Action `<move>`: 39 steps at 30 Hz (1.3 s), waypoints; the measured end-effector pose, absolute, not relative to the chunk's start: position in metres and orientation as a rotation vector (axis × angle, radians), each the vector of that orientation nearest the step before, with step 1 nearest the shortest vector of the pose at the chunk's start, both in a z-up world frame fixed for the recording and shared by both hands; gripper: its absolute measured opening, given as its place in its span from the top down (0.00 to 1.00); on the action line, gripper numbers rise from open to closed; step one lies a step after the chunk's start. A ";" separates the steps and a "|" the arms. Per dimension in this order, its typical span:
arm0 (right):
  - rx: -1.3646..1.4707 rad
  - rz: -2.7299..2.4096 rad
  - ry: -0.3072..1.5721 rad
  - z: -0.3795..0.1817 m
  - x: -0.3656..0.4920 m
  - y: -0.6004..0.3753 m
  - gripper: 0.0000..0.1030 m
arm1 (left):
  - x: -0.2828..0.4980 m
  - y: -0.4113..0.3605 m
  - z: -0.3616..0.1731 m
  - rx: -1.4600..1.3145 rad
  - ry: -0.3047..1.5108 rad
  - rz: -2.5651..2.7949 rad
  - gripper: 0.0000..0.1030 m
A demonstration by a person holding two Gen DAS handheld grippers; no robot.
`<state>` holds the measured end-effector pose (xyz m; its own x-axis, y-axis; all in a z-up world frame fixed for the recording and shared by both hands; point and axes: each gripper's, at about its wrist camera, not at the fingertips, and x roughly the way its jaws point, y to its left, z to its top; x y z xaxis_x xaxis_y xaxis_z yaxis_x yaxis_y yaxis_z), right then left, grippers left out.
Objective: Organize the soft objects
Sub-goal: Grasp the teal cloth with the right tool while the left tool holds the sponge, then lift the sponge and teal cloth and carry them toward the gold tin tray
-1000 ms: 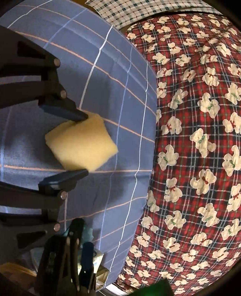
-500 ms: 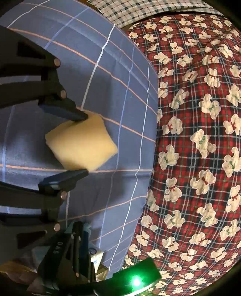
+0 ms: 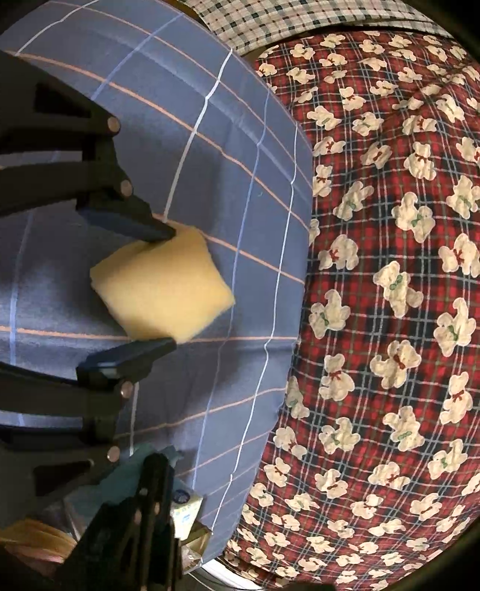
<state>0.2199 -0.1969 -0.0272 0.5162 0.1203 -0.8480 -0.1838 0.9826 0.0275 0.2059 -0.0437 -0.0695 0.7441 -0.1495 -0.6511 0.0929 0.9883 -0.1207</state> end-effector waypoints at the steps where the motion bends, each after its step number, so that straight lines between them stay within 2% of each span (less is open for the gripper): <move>1: -0.050 0.202 0.990 -0.023 0.213 -0.197 0.94 | 0.205 -0.044 -0.069 -0.083 0.714 -0.135 0.49; 16: 0.035 0.270 0.693 -0.006 0.137 -0.200 0.94 | 0.157 -0.042 -0.065 -0.140 0.637 -0.150 0.49; 24: -0.067 0.222 0.483 0.002 0.093 -0.191 0.94 | 0.132 -0.051 -0.058 -0.109 0.579 -0.138 0.49; 39: -0.043 0.203 0.410 -0.003 0.074 -0.207 0.94 | 0.115 -0.071 -0.055 -0.068 0.551 -0.157 0.49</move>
